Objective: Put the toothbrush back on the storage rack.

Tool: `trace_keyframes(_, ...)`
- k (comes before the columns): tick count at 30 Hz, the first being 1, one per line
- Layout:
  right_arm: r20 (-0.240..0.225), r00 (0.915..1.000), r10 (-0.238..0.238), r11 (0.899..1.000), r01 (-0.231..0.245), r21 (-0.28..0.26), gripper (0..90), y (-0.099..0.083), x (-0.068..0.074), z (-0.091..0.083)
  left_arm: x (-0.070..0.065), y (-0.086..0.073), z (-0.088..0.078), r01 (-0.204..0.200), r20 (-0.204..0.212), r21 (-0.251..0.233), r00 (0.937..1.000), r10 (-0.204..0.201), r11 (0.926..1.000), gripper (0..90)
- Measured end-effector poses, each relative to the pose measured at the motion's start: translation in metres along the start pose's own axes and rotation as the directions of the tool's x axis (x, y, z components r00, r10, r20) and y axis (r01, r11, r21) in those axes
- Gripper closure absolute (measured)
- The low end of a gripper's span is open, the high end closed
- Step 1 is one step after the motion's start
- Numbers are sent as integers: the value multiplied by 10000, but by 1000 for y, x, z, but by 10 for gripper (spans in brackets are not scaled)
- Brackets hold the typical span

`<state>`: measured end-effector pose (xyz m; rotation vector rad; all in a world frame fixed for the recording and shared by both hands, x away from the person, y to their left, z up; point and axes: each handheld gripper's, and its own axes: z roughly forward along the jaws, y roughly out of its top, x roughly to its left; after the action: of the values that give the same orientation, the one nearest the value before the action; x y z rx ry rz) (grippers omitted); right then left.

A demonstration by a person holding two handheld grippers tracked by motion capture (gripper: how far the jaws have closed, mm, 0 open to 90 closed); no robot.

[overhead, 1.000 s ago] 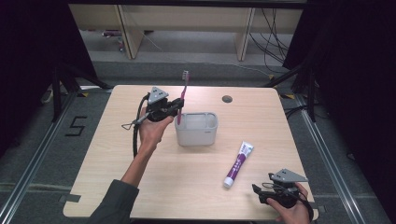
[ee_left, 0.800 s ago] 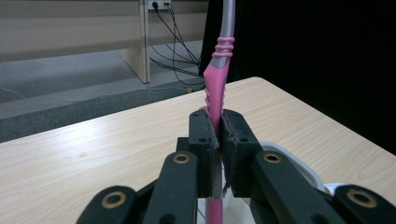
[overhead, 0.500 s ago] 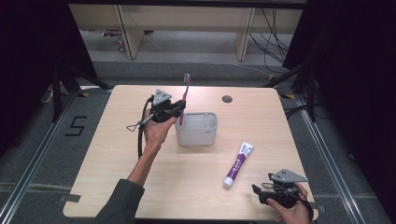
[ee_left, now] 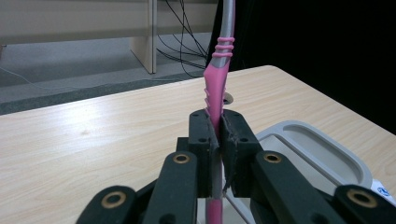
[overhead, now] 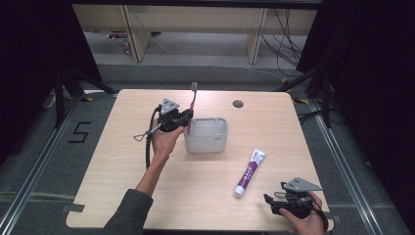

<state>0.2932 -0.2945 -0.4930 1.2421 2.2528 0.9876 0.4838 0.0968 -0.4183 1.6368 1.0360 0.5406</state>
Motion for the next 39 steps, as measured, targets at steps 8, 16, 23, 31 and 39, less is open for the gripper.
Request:
trace_keyframes(8, 56, 9999, 91, 10000, -91, 19, 225, 0, 2, -1, 1, -8, 4, -1, -47, 179, 10000, 2, 9998, 823)
trace_keyframes(16, 33, 9997, 240, 9996, -241, 111, 226, 0, 3, -1, 3, -13, 5, -33, -150, 344, 9999, 39, 9994, 823)
trace_keyframes(23, 32, 9997, 234, 9997, -235, 114, 226, 0, 3, -1, 2, -15, 6, -195, -225, 520, 9995, 207, 9985, 821)
trace_keyframes(31, 55, 9999, 124, 9999, -125, 80, 227, 0, 3, -1, 4, -21, 6, -187, -385, 597, 9990, 210, 9980, 816)
trace_keyframes(39, -51, 9997, -234, 9997, 234, -53, 227, 1, 0, 0, 4, -21, 3, -388, -454, 528, 9981, 412, 9978, 760)
